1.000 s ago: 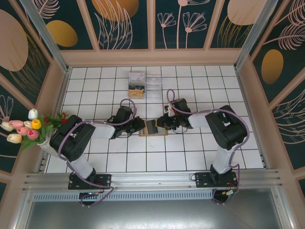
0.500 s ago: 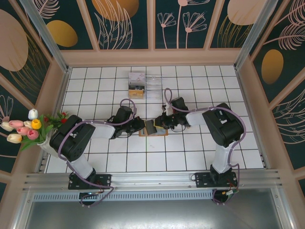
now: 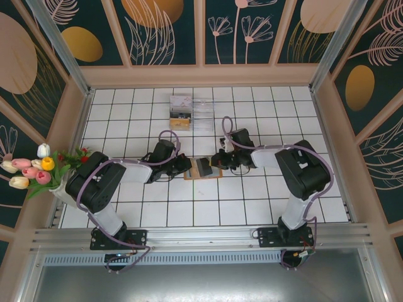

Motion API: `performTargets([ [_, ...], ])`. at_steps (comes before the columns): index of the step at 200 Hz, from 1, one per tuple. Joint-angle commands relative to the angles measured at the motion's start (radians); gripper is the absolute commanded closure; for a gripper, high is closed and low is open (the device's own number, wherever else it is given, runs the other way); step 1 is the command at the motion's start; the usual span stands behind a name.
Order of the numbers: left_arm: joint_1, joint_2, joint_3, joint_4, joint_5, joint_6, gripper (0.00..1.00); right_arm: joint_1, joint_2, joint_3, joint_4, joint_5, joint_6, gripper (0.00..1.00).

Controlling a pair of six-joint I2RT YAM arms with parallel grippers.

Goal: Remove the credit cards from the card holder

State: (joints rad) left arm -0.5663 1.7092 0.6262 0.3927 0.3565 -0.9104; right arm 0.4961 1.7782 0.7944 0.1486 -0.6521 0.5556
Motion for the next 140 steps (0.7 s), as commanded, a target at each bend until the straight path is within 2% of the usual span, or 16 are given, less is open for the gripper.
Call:
performTargets([
  [1,0.0,0.029,-0.04,-0.136,-0.047,0.02,0.91,-0.026,-0.044,-0.034,-0.017,0.017,-0.023,1.0],
  [54,0.001,0.022,0.014,-0.138,-0.015,0.022,0.9,-0.05,-0.108,-0.093,0.105,-0.043,0.042,1.0],
  [140,0.001,-0.028,0.077,-0.122,0.018,-0.01,0.81,-0.071,-0.176,-0.13,0.114,-0.107,0.105,1.0],
])
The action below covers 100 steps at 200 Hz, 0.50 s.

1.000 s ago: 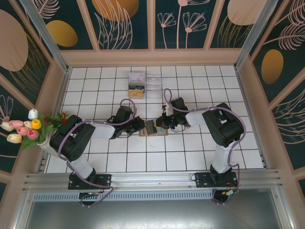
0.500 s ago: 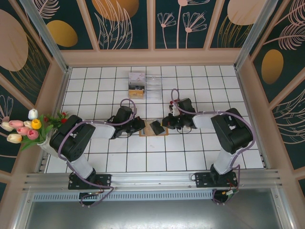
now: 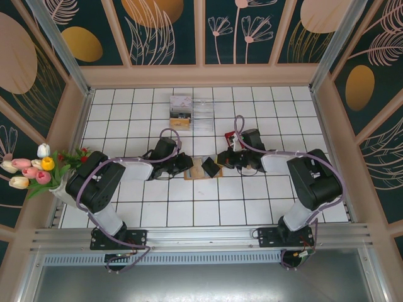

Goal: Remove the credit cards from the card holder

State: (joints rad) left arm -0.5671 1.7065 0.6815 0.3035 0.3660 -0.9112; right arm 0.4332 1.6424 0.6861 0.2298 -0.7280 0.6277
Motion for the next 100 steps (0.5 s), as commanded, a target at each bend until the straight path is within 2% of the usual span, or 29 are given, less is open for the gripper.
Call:
performTargets([
  [1,0.001,-0.026,0.022,-0.032,0.008,-0.009,0.81,-0.007,-0.04,-0.022,0.034,-0.031,0.034,1.0],
  [30,0.001,-0.046,0.037,-0.021,0.013,-0.023,0.75,-0.008,-0.049,-0.005,0.066,-0.043,0.073,1.0],
  [60,0.005,-0.082,0.034,-0.01,0.006,-0.039,0.64,-0.007,-0.052,0.014,0.095,-0.064,0.111,1.0],
  [76,0.017,-0.108,0.014,0.005,0.015,-0.056,0.57,-0.005,-0.057,0.018,0.109,-0.071,0.128,1.0],
  [100,0.045,-0.157,-0.034,0.035,0.022,-0.085,0.41,-0.007,-0.058,0.023,0.152,-0.081,0.168,1.0],
])
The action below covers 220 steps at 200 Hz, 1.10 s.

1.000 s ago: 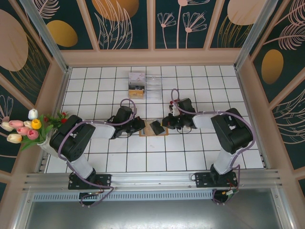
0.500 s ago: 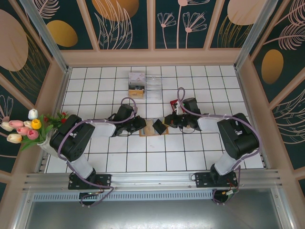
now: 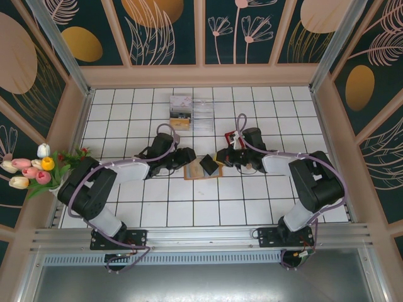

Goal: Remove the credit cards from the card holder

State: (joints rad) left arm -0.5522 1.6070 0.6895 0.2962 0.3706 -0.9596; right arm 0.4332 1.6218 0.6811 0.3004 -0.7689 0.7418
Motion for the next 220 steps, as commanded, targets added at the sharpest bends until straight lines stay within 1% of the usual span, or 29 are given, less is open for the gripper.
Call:
performTargets([
  [1,0.032,-0.059,-0.044,0.043,0.017,-0.039,0.41,-0.007,-0.037,0.029,0.085,-0.04,0.057,1.0],
  [33,0.092,-0.148,-0.11,0.046,-0.009,-0.101,0.18,-0.004,-0.033,0.03,0.168,-0.049,0.129,1.0],
  [46,0.11,-0.19,-0.13,0.043,-0.013,-0.111,0.12,-0.001,-0.032,0.029,0.192,-0.052,0.151,1.0],
  [64,0.121,-0.236,-0.145,0.032,-0.009,-0.111,0.07,-0.001,-0.032,0.027,0.216,-0.057,0.176,1.0],
  [70,0.122,-0.252,-0.149,0.034,-0.008,-0.109,0.02,0.001,-0.032,0.025,0.228,-0.058,0.187,1.0],
  [103,0.123,-0.326,-0.19,0.095,0.012,-0.11,0.01,0.009,-0.022,0.024,0.31,-0.067,0.255,1.0],
  [122,0.123,-0.352,-0.202,0.134,0.048,-0.122,0.01,0.021,-0.003,0.03,0.38,-0.078,0.312,1.0],
  [140,0.123,-0.363,-0.226,0.207,0.087,-0.18,0.02,0.033,0.028,0.043,0.447,-0.093,0.368,1.0],
  [163,0.123,-0.37,-0.216,0.232,0.132,-0.257,0.01,0.038,0.058,0.042,0.564,-0.101,0.454,1.0],
  [185,0.122,-0.367,-0.207,0.254,0.142,-0.269,0.02,0.045,0.077,0.059,0.622,-0.106,0.501,1.0],
  [202,0.121,-0.337,-0.203,0.344,0.192,-0.289,0.07,0.05,0.086,0.071,0.634,-0.109,0.516,1.0],
  [220,0.121,-0.298,-0.202,0.441,0.237,-0.323,0.15,0.055,0.097,0.077,0.674,-0.124,0.553,1.0],
])
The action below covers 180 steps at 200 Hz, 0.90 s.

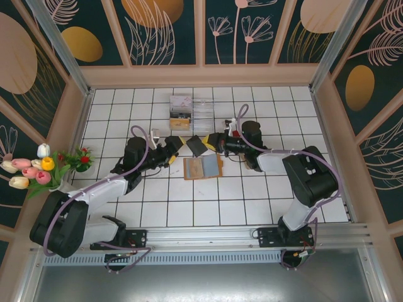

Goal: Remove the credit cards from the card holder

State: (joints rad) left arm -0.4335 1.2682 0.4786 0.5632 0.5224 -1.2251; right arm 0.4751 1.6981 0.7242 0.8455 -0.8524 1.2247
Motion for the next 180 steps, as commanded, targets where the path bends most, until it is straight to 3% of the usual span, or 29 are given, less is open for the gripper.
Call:
performTargets([
  [1,0.002,0.043,0.01,0.178,0.087,-0.059,0.15,0.013,0.021,0.034,0.132,-0.041,0.073,1.0],
  [28,0.003,0.104,0.033,0.27,0.13,-0.101,0.4,0.025,0.029,0.046,0.17,-0.05,0.11,1.0],
  [82,0.002,0.157,0.02,0.499,0.16,-0.168,0.67,0.041,0.045,0.054,0.217,-0.055,0.169,1.0],
  [150,0.002,0.136,0.022,0.456,0.147,-0.121,0.98,0.058,0.039,0.07,0.22,-0.062,0.194,1.0],
  [180,0.002,0.115,0.021,0.418,0.119,-0.104,1.0,0.061,0.025,0.064,0.209,-0.059,0.18,0.75],
])
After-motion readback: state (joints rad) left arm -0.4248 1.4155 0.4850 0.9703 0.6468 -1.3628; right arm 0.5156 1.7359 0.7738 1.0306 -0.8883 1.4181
